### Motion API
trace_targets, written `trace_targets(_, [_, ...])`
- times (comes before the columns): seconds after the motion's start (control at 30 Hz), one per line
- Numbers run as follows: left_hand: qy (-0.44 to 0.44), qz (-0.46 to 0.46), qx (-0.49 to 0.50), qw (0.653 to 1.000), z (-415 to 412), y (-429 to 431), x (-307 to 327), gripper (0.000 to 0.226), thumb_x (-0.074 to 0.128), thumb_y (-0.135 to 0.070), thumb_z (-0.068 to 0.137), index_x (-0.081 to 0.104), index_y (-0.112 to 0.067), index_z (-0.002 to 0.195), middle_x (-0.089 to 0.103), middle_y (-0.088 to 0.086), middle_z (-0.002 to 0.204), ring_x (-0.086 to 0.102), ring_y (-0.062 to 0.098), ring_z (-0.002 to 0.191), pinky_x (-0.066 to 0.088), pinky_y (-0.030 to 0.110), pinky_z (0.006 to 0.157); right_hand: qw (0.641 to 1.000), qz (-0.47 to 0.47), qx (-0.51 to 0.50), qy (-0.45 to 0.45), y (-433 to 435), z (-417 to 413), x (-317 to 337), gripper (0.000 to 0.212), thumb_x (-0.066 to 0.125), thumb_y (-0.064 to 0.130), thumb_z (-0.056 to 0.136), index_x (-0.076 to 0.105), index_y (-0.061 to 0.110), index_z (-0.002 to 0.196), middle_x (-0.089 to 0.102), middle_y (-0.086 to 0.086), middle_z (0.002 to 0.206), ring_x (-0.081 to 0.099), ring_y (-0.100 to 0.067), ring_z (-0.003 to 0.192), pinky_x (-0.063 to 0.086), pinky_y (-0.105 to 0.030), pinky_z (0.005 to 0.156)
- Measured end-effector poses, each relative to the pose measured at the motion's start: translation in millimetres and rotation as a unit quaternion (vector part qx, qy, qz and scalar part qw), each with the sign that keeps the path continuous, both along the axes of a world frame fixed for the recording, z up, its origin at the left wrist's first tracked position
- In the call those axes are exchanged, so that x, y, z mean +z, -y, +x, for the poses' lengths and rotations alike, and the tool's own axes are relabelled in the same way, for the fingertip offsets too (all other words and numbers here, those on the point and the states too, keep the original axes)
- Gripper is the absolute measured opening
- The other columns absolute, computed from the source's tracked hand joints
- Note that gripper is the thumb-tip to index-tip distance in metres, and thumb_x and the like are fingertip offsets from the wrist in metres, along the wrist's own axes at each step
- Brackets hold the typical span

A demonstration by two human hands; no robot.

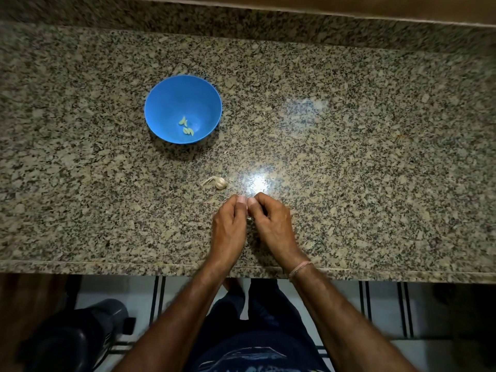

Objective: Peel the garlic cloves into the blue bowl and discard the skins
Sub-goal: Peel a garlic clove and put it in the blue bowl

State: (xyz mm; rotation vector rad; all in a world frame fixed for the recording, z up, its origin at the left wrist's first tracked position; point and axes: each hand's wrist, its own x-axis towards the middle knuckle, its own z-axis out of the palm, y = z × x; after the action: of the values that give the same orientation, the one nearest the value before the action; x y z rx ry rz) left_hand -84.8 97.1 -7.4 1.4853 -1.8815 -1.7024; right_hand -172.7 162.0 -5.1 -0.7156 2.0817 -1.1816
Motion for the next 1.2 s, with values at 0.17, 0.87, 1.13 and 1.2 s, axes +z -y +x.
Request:
trace_targets(0.17, [-0.052,0.273,0.079,0.957,-3.0,11.0,6.7,0.038,0.044,-0.033,0.111,0.052,-0.017,0.077,0.044,-0.005,0.064,0.041,0.003,0.047,0.034,0.018,0.044,0.990,0.008,0.027,-0.140,-3.8,5.5,-5.4,0.031,0.054,0.027,0.107,0.050,0.021,0.077,0.043,0.015,0.068,0.039,-0.001,0.064,0.031,-0.017,0.061])
trace_targets(0.87, [-0.086,0.175,0.069,0.978,-1.3,13.4,9.7,0.045,0.044,-0.043,0.110,0.062,-0.009,0.087,0.062,0.002,0.065,0.057,0.007,0.051,0.045,0.018,0.048,0.920,0.040,-0.055,0.386,5.3,-3.3,21.7,0.036,0.051,0.027,0.108,0.059,0.018,0.074,0.046,0.007,0.058,0.041,-0.009,0.051,0.033,-0.023,0.051])
trace_targets(1.13, [-0.056,0.111,0.022,0.992,2.4,15.7,1.5,0.031,0.048,-0.038,0.109,0.063,-0.013,0.102,0.073,0.008,0.091,0.071,0.022,0.084,0.062,0.038,0.077,0.911,0.029,-0.076,0.404,3.6,-2.6,18.9,0.039,0.054,0.033,0.107,0.062,0.021,0.070,0.047,0.006,0.059,0.040,-0.010,0.053,0.033,-0.024,0.051])
trace_targets(1.2, [-0.049,0.079,0.016,0.996,6.7,16.3,0.2,0.013,0.054,-0.030,0.108,0.065,-0.022,0.108,0.074,0.003,0.105,0.073,0.019,0.100,0.062,0.044,0.091,0.918,0.025,-0.082,0.388,2.6,-2.9,19.6,0.041,0.055,0.031,0.107,0.069,0.022,0.070,0.049,0.005,0.059,0.041,-0.011,0.051,0.034,-0.024,0.051])
